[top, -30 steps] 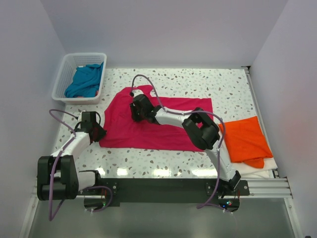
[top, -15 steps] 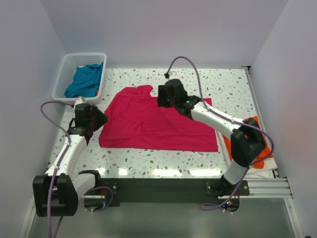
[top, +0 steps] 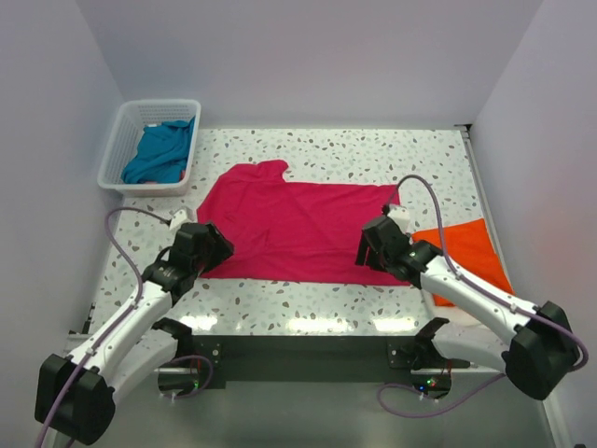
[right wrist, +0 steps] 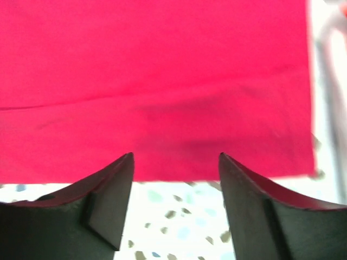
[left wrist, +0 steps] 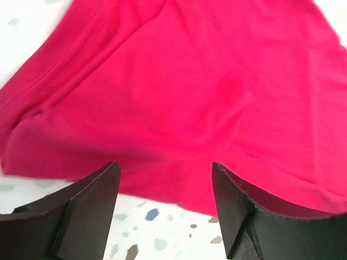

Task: Fold and stack the t-shirts
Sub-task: Fold the tshirt

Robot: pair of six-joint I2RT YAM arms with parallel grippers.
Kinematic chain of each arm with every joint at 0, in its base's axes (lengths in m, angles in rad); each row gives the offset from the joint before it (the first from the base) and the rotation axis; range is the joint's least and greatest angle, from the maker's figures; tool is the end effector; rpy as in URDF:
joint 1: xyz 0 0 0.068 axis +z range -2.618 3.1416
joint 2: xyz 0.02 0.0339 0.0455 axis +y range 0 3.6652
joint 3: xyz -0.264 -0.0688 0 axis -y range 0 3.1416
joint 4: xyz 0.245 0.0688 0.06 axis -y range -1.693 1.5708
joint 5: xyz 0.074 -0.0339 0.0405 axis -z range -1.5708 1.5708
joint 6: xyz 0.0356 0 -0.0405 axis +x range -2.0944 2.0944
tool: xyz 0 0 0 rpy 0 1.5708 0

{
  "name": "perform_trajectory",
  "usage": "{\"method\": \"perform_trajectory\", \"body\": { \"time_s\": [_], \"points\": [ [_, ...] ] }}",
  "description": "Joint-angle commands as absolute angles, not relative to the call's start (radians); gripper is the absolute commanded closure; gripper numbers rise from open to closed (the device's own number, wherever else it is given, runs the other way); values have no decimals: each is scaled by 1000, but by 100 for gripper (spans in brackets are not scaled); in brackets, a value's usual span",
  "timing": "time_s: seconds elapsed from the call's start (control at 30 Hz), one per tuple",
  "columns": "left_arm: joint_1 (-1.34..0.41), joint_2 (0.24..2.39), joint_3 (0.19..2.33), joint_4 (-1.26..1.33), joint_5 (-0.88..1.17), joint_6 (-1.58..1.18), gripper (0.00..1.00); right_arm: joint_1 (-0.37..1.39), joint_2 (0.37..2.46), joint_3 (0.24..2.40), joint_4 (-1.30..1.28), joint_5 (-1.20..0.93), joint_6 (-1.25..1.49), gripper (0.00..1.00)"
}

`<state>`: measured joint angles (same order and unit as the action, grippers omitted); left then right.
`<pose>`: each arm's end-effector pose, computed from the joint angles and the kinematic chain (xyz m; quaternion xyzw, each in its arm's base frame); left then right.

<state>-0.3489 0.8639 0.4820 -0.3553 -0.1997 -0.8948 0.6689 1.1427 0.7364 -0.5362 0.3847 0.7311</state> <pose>0.1705 -0.0545 0.2054 -0.2841 0.8653 -0.1606 0.3805 0.1825 0.1272 0.2254 0.0881 0.9312 0.0563 0.3491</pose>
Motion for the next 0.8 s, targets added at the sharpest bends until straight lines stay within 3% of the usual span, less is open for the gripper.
{"method": "perform_trajectory", "body": {
  "time_s": [0.0,0.27,0.77],
  "points": [
    [-367,821,434,-442,-327,-994,26,670,1017,669,-679,509,893,30],
    [-367,821,410,-515,-406,-1087,28,670,923,604,-798,600,1038,15],
    [-367,854,434,-630,-442,-1163,30,492,1060,592,-660,428,864,15]
  ]
}}
